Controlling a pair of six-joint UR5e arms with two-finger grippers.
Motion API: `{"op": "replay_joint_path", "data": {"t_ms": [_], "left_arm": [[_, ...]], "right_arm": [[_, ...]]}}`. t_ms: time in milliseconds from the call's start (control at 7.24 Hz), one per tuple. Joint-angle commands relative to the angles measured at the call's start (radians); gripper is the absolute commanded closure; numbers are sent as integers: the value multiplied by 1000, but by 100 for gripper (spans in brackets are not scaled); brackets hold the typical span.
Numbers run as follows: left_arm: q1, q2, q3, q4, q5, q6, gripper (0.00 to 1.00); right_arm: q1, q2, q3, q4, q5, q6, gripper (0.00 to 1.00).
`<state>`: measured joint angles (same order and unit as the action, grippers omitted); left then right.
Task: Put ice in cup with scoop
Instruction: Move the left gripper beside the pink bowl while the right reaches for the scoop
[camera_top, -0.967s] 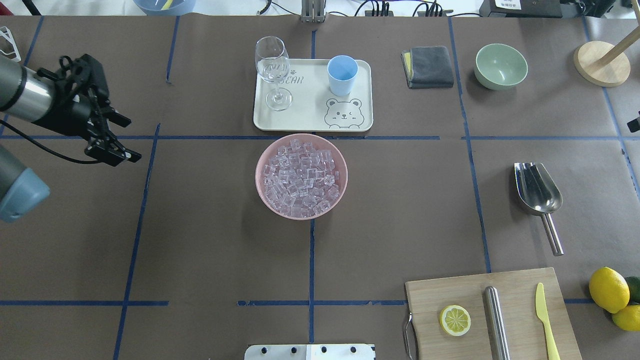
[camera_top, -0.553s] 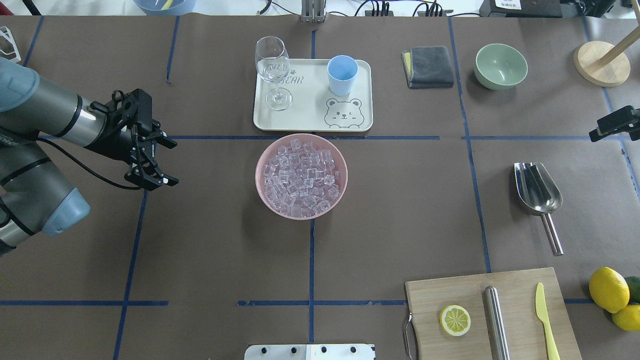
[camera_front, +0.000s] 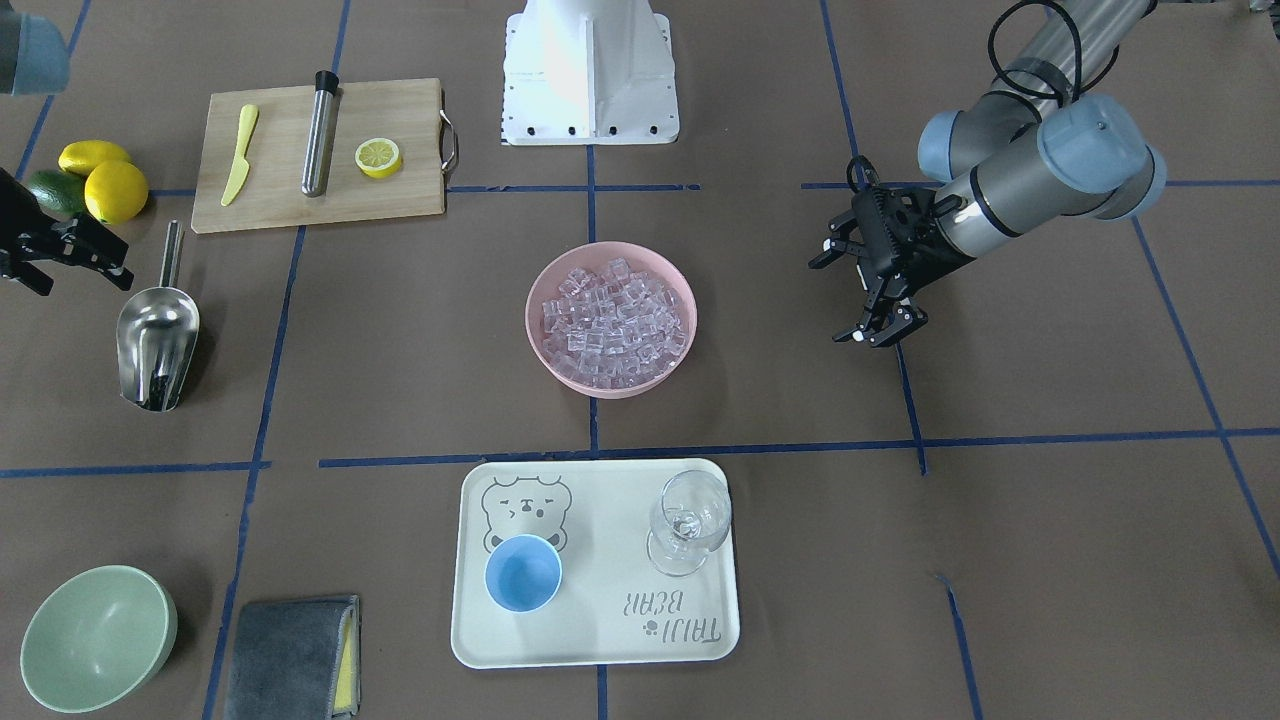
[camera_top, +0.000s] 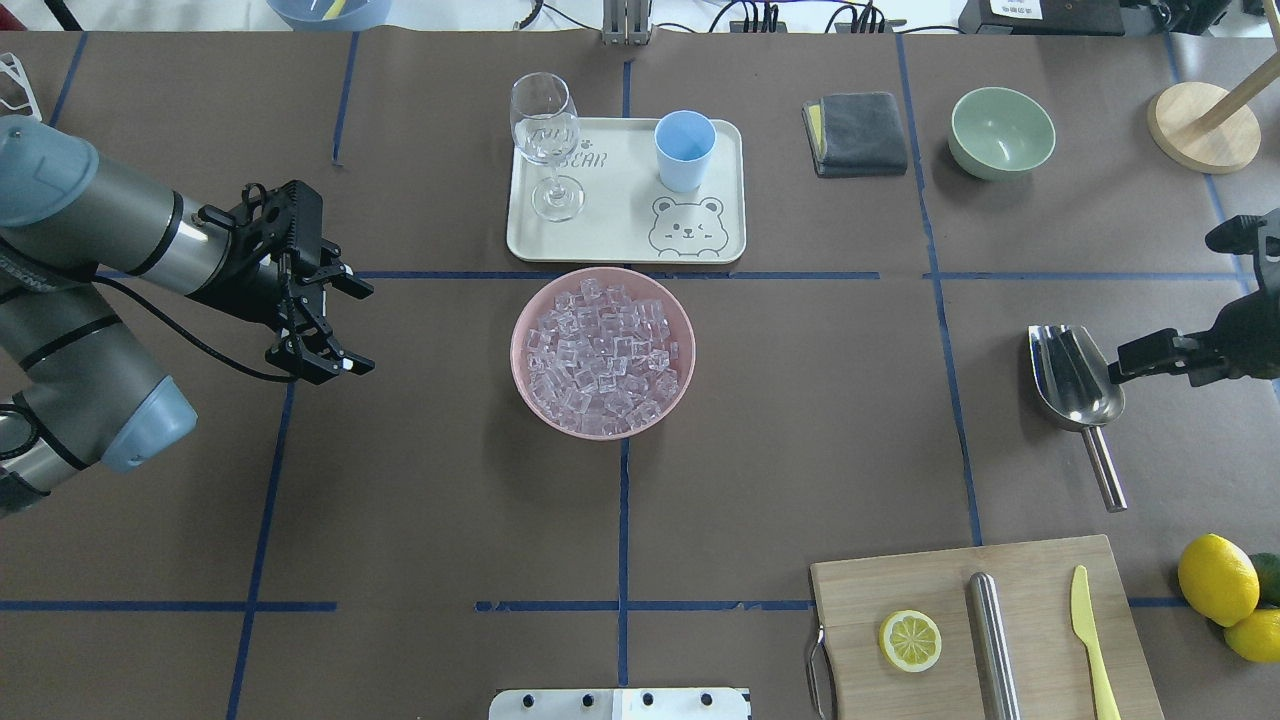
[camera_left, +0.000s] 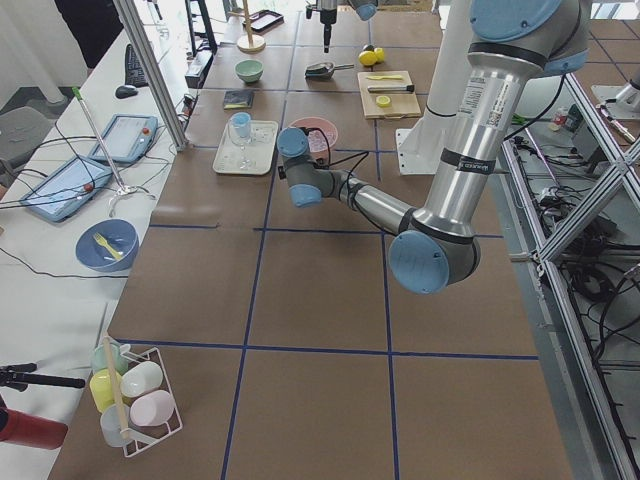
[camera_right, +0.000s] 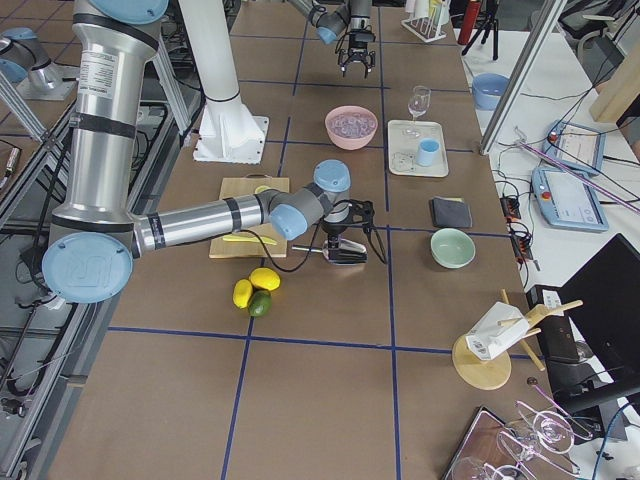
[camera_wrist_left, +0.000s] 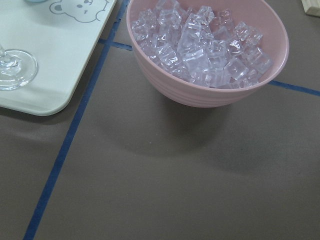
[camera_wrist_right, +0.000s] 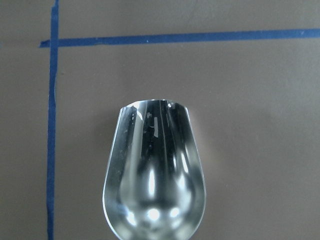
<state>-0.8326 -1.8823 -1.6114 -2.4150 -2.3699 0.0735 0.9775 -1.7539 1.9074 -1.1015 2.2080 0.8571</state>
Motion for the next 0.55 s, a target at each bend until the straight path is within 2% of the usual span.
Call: {"op": "replay_joint_path", "data": {"t_ms": [0, 138, 415], "left_arm": [[12, -6, 5, -3, 0, 2, 0], [13, -6, 4, -3, 0, 0, 0], [13, -3, 5, -3, 1, 0, 0]], "right_arm": [[-144, -24, 15, 32, -100, 139, 0], [-217, -22, 9, 31, -172, 157, 0], [-236, -22, 2, 31, -171, 140, 1]]}}
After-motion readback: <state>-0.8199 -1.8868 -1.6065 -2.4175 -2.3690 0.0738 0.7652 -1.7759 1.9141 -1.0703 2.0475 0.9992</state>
